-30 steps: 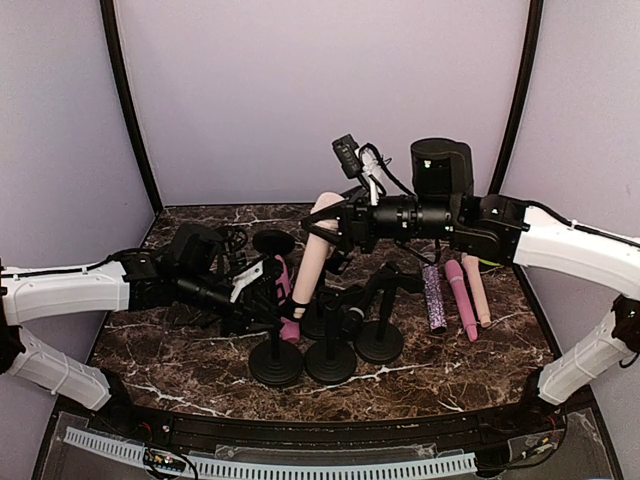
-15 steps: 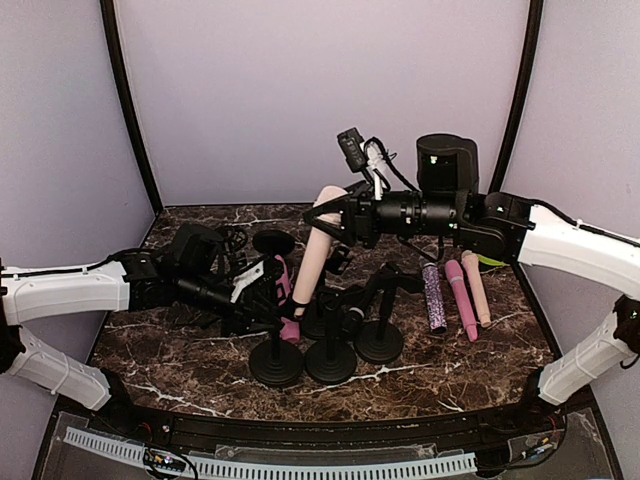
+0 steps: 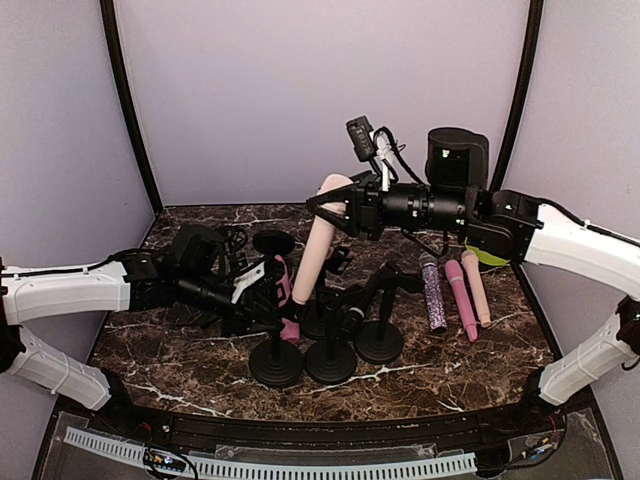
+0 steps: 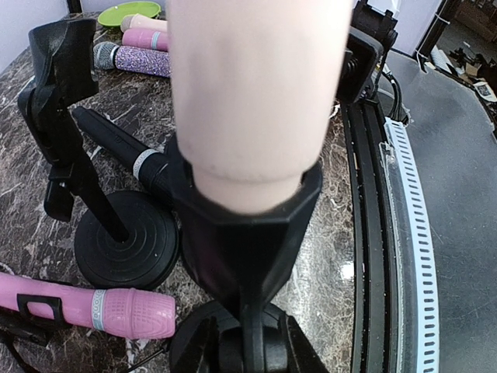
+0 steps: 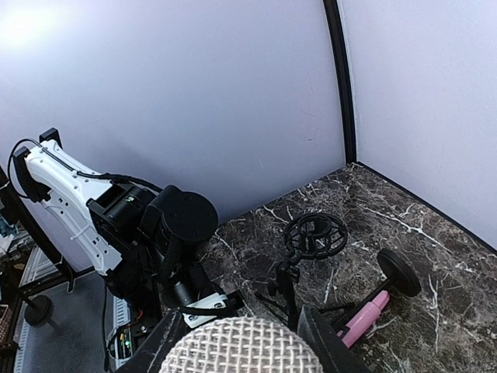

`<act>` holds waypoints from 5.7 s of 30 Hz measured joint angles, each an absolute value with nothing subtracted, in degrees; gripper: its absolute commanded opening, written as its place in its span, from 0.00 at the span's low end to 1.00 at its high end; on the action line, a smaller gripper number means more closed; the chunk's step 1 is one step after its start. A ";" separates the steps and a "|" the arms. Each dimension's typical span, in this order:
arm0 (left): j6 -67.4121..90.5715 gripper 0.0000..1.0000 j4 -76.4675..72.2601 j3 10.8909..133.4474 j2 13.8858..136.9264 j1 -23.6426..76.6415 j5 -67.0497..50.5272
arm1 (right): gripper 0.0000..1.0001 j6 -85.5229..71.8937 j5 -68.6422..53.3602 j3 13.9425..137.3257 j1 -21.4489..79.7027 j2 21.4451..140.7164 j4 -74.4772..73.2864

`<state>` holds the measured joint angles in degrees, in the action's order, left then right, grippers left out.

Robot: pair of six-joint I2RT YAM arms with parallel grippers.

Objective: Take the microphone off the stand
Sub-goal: Remove the microphone from the microphone stand, then place the microphone stand at the center of the board, then place the microphone at the center of the board, then pick up the microphone stand with the microphone from the center of the board.

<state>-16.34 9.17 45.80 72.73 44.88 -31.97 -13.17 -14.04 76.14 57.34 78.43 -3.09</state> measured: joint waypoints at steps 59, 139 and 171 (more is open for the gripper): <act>-7.42 0.82 10.37 51.18 61.67 45.08 -22.61 | 0.00 -14.39 10.52 68.18 22.26 67.07 -24.43; -9.47 0.84 5.61 45.65 53.84 32.36 -6.26 | 0.59 -26.30 -7.55 71.40 24.10 109.08 -20.08; -8.47 0.84 4.54 45.52 52.47 26.55 -9.96 | 0.82 -13.30 -8.19 89.41 24.97 97.78 -24.51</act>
